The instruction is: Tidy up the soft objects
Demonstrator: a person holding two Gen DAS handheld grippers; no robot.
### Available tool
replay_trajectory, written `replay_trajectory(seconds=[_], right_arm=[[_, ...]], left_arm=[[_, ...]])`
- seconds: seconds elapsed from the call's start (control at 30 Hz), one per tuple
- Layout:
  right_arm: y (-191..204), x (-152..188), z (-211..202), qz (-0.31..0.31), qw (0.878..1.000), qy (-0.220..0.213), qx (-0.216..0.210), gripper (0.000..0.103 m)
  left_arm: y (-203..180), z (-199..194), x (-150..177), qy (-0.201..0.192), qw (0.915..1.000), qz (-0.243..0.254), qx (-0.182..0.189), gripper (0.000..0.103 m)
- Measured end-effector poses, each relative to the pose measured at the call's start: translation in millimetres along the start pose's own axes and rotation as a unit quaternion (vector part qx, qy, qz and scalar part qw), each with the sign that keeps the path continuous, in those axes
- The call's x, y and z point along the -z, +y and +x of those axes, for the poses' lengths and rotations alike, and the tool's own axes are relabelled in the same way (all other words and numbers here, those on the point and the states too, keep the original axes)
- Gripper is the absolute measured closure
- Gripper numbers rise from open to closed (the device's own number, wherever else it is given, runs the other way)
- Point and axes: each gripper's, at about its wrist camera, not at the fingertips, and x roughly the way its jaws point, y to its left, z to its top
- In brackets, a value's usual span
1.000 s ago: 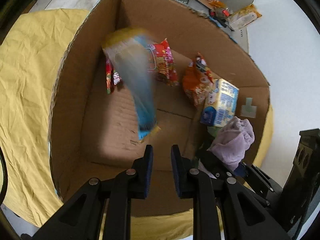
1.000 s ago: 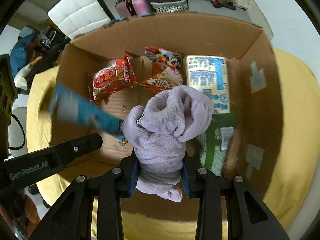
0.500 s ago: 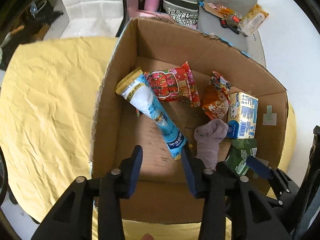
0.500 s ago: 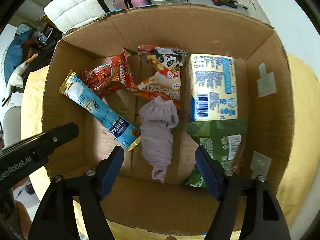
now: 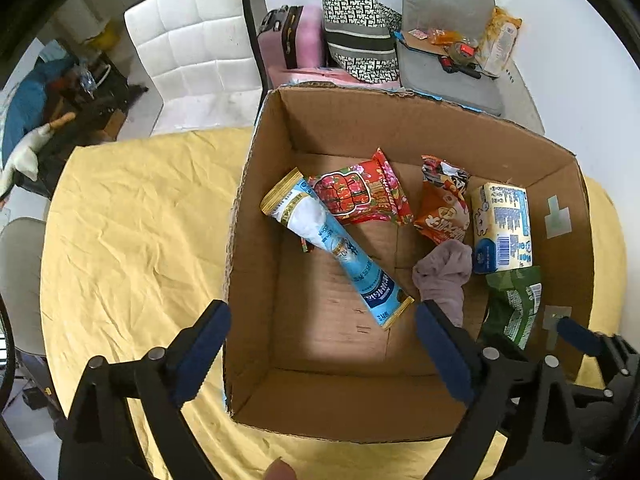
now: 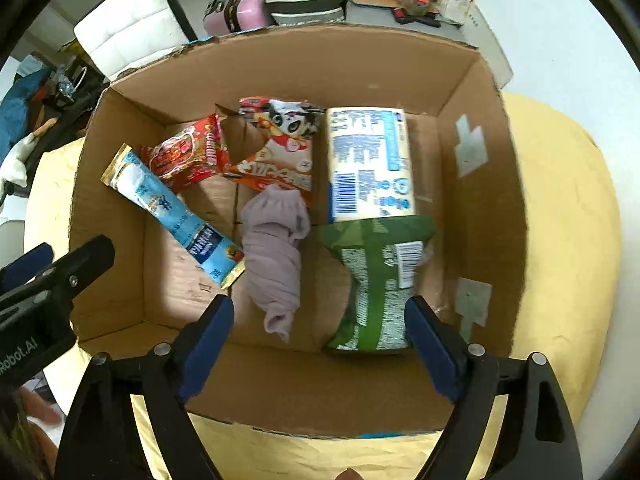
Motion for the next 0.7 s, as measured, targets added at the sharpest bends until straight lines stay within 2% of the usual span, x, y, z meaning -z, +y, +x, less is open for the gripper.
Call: replay_trajectory(seconds=[0.07,0.27,0.43,0.7], right_arm=[[-5.4,2.9,-2.1,0.007,1.000,-0.006,0.004,0.000],[-16.7,11.0,-10.6,0.023,0.999,-0.024,0.004,0.000],[-17.5,23.6,-30.3,0.020,0.999,-0.047,0.009,0.000],[-27.3,70.2,-104.7,0.018,0.993,-0.113,0.015,0.000]], left_arm=[[-1.0,-0.1,2.9,-0.005,1.0000,0.002,0.000,0.005],[-5.3,-11.1,14.4,-0.029,0.9995,0.008,-0.010,0.003],[-7.6,-36.0,27.6,-0.051,0.9987,0.005,-0.009,0.003],[-6.6,-125.4,78.2,-0.121,0.9926,-0.001,0.009,0.003]])
